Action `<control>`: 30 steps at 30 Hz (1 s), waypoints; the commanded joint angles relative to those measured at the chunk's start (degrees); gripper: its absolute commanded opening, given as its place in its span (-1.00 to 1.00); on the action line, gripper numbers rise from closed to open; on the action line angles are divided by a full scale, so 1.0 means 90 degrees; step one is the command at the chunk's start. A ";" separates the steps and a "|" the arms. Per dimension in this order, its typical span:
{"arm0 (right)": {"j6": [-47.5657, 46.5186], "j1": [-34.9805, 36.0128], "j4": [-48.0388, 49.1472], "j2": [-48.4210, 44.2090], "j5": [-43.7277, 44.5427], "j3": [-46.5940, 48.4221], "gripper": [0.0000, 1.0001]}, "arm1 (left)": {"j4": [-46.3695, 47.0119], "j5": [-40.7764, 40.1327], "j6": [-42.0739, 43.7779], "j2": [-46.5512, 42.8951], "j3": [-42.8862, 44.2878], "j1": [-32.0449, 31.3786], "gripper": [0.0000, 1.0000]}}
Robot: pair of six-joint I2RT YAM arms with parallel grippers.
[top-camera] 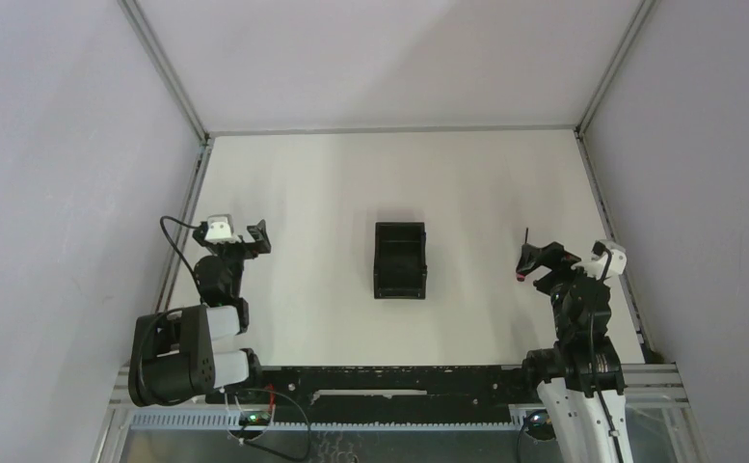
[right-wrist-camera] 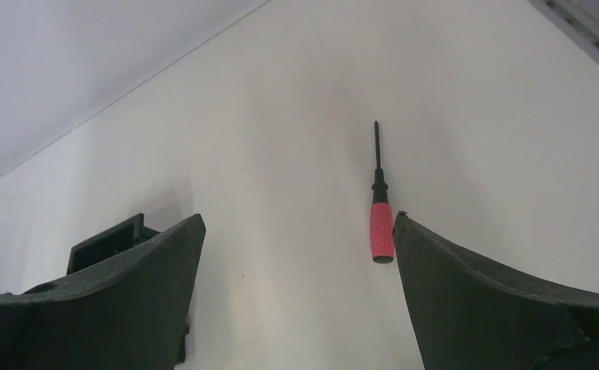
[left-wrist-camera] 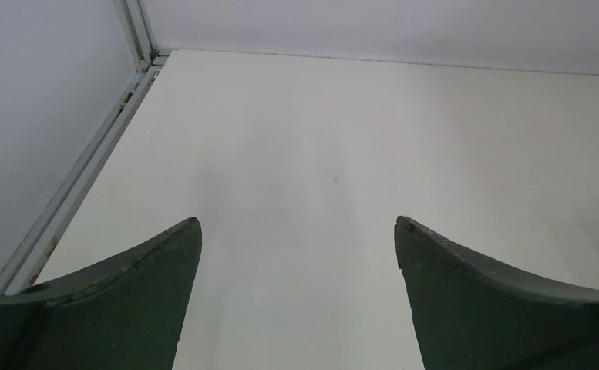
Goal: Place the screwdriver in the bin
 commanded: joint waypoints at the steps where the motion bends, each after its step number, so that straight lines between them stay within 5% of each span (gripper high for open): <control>1: 0.0309 -0.0011 0.0609 -0.0034 0.0529 0.0007 0.99 | 0.0196 0.0038 0.0002 -0.0022 -0.0021 0.0012 1.00; 8: -0.0751 -0.0010 0.2139 0.0007 -0.1024 0.0571 0.99 | 0.0195 0.0038 0.0007 -0.0022 -0.0019 0.0012 1.00; 12: -0.1189 -0.0009 0.2059 0.1154 -0.1516 0.1816 0.99 | 0.0199 0.0040 0.0007 -0.0017 -0.0021 0.0012 1.00; 15: -0.1555 -0.0011 0.1227 0.2601 -0.1700 0.3187 0.99 | 0.0193 0.0044 0.0007 -0.0019 -0.0024 0.0013 1.00; 22: -0.1388 -0.0307 -0.3066 0.6803 -0.0459 0.6754 0.99 | 0.0195 0.0042 0.0004 -0.0018 -0.0021 0.0018 1.00; 26: -0.1560 -0.0905 -0.3662 0.8289 -0.1378 0.6786 0.92 | 0.0198 0.0047 0.0002 -0.0020 -0.0020 0.0014 1.00; 30: -0.1711 -0.1010 -0.3271 0.9322 -0.1314 0.6192 0.76 | 0.0196 0.0038 0.0007 -0.0015 -0.0025 0.0013 1.00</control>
